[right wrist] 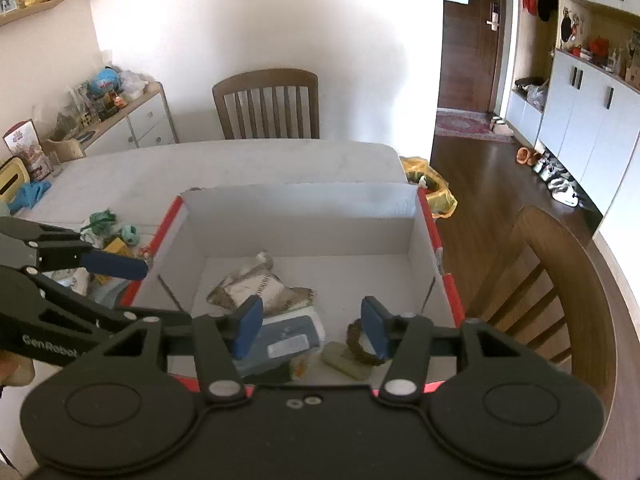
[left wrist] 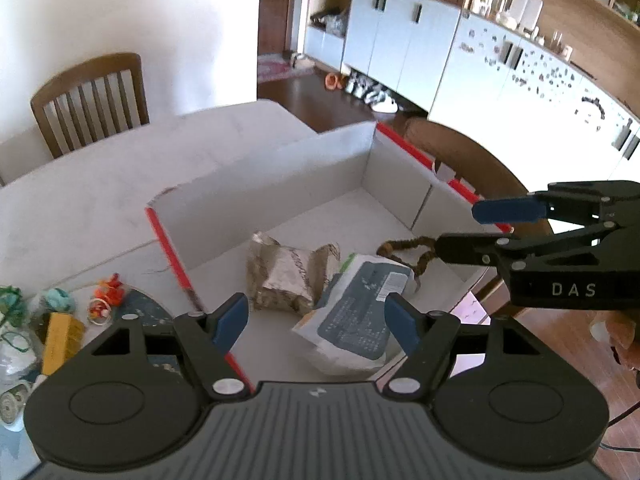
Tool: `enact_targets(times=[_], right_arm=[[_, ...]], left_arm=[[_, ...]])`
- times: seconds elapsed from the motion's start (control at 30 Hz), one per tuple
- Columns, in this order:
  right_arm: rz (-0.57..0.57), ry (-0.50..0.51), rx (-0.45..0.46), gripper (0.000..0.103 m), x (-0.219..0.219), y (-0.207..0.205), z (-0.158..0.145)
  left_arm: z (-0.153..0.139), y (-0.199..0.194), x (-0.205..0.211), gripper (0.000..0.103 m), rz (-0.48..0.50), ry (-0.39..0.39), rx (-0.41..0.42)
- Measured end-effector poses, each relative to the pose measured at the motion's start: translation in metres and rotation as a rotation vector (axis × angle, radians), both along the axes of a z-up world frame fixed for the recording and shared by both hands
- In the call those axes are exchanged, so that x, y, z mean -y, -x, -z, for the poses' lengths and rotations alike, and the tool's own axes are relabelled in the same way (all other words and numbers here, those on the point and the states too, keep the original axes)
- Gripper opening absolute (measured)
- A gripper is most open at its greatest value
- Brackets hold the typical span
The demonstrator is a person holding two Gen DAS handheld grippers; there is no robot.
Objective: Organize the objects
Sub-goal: 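Open both grippers and withdraw them from the shoebox to the table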
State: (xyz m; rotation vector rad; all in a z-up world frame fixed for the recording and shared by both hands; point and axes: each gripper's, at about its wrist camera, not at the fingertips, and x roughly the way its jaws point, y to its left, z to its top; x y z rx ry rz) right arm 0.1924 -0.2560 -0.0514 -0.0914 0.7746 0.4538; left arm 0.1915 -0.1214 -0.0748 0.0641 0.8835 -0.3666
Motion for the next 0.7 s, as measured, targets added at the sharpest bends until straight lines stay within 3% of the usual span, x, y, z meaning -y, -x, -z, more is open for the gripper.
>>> enact_targets(times=[0.5, 0.6, 0.7], right_arm=[[-0.063, -0.032, 0.063, 0.072, -0.068, 0.029, -0.026], [-0.082, -0.039, 0.065, 0.076, -0.086, 0.032, -0.027], [-0.103, -0.048, 0.063, 0.080, -0.105, 0.034, -0.028]], left_arm=[[-0.031, 0.040, -0.086, 0.075, -0.114, 0.024, 0.131], [-0.034, 0.046, -0.109, 0.083, -0.149, 0.029, 0.144], [-0.035, 0.051, -0.130, 0.083, -0.182, 0.031, 0.154]])
